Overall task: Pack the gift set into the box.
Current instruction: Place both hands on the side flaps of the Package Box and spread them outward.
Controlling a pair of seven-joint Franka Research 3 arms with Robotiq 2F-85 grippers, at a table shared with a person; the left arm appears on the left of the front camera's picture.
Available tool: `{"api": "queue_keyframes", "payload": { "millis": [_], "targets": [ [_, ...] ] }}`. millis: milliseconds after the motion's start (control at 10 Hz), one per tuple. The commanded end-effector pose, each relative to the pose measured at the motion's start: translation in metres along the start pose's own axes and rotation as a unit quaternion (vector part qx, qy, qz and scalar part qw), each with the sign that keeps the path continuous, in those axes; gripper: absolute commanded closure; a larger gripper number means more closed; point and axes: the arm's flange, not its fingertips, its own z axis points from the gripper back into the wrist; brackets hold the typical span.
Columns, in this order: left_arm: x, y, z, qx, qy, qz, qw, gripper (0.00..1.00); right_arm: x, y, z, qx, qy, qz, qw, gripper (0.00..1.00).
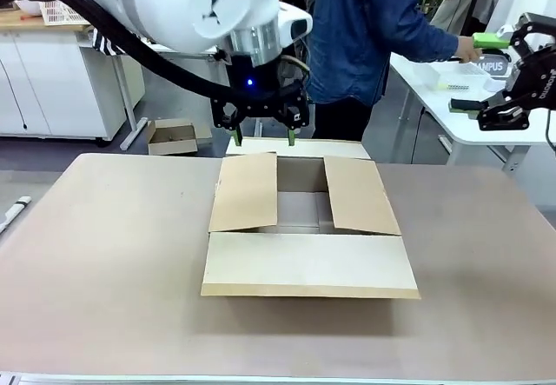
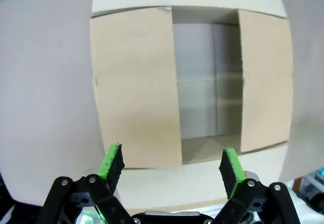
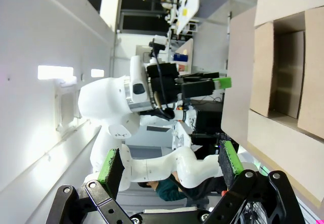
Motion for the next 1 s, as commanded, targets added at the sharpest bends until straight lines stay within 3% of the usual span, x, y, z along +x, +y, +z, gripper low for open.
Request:
{"api": "queue_keyframes", "payload": {
  "millis": [0, 300, 500, 900],
  "targets": [
    [0.012, -0.019, -0.022, 0.063, 0.005, -0.002, 0.998, 0.0, 0.001, 0.002, -0.002, 0.012, -0.003, 0.003, 1.0, 0.0],
    [0.015, -0.045, -0.09, 0.153, 0.011, 0.013, 0.988, 0.0, 0.001, 0.002, -0.002, 0.012, -0.003, 0.003, 1.0, 0.0],
    [0.02, -0.05, -0.122, 0.191, 0.008, -0.007, 0.982, 0.0, 0.001, 0.002, -0.002, 0.012, -0.003, 0.003, 1.0, 0.0],
    [0.018, -0.05, -0.144, 0.266, -0.003, 0.011, 0.964, 0.0, 0.001, 0.002, -0.002, 0.012, -0.003, 0.003, 1.0, 0.0]
  ]
}}
